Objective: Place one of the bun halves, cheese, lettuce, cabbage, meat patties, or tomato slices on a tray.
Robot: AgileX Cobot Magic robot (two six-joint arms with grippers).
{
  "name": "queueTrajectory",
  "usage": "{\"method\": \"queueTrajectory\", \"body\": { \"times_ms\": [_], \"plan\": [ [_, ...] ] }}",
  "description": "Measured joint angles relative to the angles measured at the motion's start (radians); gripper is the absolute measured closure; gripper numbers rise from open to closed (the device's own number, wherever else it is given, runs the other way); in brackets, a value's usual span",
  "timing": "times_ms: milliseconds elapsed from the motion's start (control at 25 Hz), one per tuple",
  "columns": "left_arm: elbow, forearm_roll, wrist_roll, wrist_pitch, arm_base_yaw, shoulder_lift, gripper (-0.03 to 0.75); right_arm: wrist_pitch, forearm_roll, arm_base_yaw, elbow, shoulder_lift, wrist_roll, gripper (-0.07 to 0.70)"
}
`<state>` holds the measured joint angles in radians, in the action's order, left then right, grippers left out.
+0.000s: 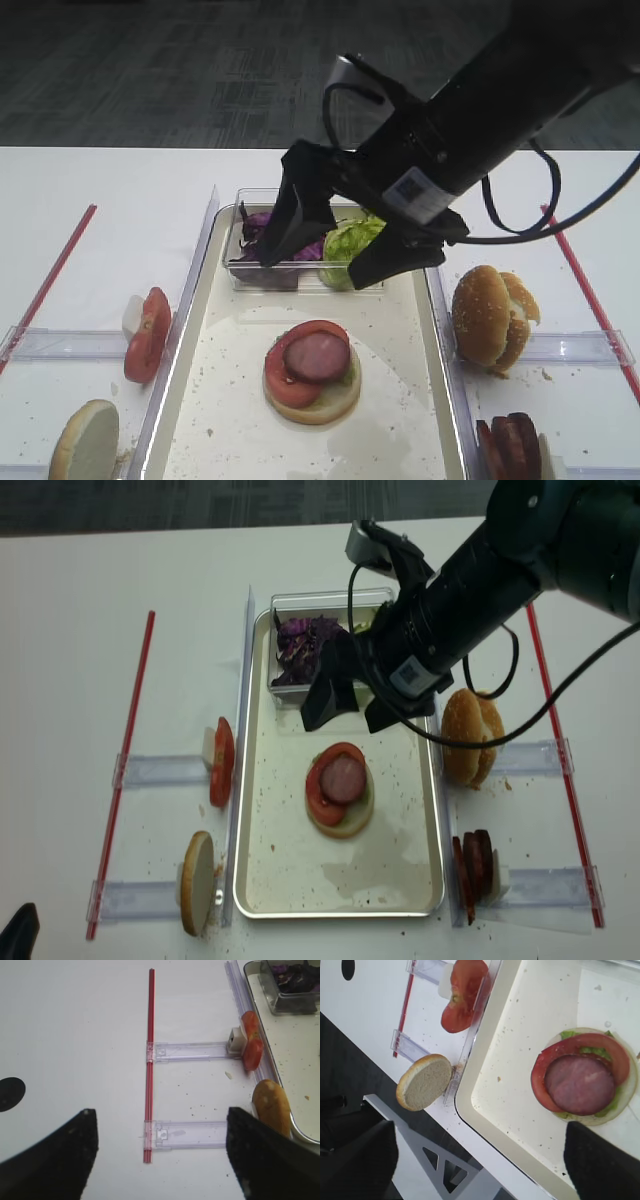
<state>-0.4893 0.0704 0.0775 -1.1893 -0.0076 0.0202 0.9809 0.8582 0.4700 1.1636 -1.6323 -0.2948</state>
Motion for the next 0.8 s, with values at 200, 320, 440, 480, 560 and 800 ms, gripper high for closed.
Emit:
{"method": "queueTrajectory", "body": {
  "times_ms": [200,320,440,480,560,800],
  "plan": [
    [0.000,0.000,0.000,0.000,0.000,0.000,0.223,0.024,-0.028,0.000,0.017,0.037,0.034,-0.051],
    [0.000,0.000,0.000,0.000,0.000,0.000,0.223,0.028,-0.044,0.000,0.019,0.047,0.041,-0.051],
    [0.000,0.000,0.000,0.000,0.000,0.000,0.223,0.030,-0.068,0.000,0.020,0.048,0.060,-0.051],
    [0.000,0.000,0.000,0.000,0.000,0.000,0.223,0.030,-0.088,0.000,0.021,0.048,0.071,-0.051],
    [0.000,0.000,0.000,0.000,0.000,0.000,0.223,0.030,-0.163,0.000,0.022,0.048,0.115,-0.051],
    [0.000,0.000,0.000,0.000,0.000,0.000,0.223,0.047,-0.464,0.000,0.032,0.048,0.321,-0.051]
  ]
}}
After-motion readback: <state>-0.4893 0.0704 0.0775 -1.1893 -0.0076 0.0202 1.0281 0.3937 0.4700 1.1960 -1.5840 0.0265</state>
